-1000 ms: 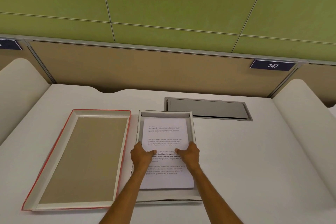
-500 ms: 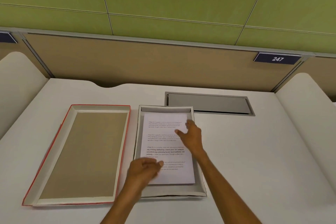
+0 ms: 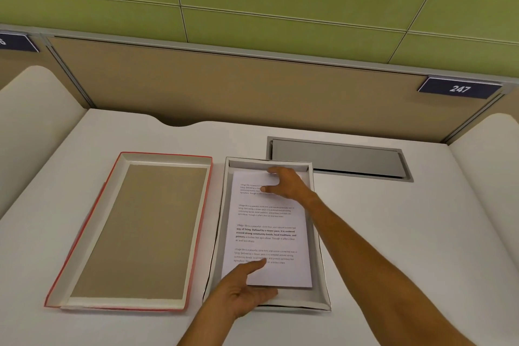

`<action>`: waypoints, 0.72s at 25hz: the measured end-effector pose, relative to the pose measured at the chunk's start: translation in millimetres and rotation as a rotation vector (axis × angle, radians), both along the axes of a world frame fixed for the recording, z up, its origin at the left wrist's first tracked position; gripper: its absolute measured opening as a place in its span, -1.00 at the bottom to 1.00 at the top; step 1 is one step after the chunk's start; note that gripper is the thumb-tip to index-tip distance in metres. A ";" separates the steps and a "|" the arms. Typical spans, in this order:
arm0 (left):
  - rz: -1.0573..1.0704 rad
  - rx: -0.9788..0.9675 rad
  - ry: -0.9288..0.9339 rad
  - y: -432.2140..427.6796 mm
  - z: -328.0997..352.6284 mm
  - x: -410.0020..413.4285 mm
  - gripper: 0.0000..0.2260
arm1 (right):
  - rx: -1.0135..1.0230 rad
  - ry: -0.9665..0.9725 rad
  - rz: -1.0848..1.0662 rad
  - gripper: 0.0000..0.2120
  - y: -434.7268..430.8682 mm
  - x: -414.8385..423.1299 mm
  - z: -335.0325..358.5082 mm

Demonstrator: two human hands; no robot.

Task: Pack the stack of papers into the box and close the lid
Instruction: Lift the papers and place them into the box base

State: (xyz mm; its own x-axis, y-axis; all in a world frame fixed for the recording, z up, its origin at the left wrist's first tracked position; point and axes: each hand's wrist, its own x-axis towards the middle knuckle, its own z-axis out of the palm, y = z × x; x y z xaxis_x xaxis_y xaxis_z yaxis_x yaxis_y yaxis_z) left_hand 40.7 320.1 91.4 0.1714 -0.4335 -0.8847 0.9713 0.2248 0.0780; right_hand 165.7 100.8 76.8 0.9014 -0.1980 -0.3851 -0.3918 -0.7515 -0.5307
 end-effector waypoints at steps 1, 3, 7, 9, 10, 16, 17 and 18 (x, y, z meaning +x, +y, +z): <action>-0.001 0.003 0.009 -0.7 -3.6 1.1 -0.80 | -0.002 0.014 0.014 -0.33 -1.8 5.1 -0.4; 0.003 0.007 0.026 -1.3 -10.7 2.8 -0.82 | 0.004 0.043 0.043 -0.32 -5.1 14.4 -1.1; -0.009 0.021 0.056 -2.4 -22.1 6.0 -0.81 | 0.014 0.049 0.055 -0.40 -12.7 25.9 -4.1; -0.014 0.025 0.077 -2.5 -27.5 8.4 -0.80 | 0.024 0.056 0.071 -0.41 -14.7 27.4 -6.9; -0.013 0.024 0.083 -2.6 -29.6 9.5 -0.80 | 0.018 0.056 0.083 -0.40 -14.8 27.2 -8.9; -0.001 0.019 0.089 -4.0 -35.9 11.7 -0.79 | -0.011 0.038 0.096 -0.36 -15.0 29.9 -17.3; -0.006 0.022 0.086 -4.2 -36.8 11.9 -0.79 | -0.011 0.036 0.094 -0.36 -15.5 30.6 -18.4; -0.010 0.024 0.084 -4.5 -37.3 12.2 -0.80 | -0.010 0.033 0.092 -0.36 -15.6 30.6 -19.5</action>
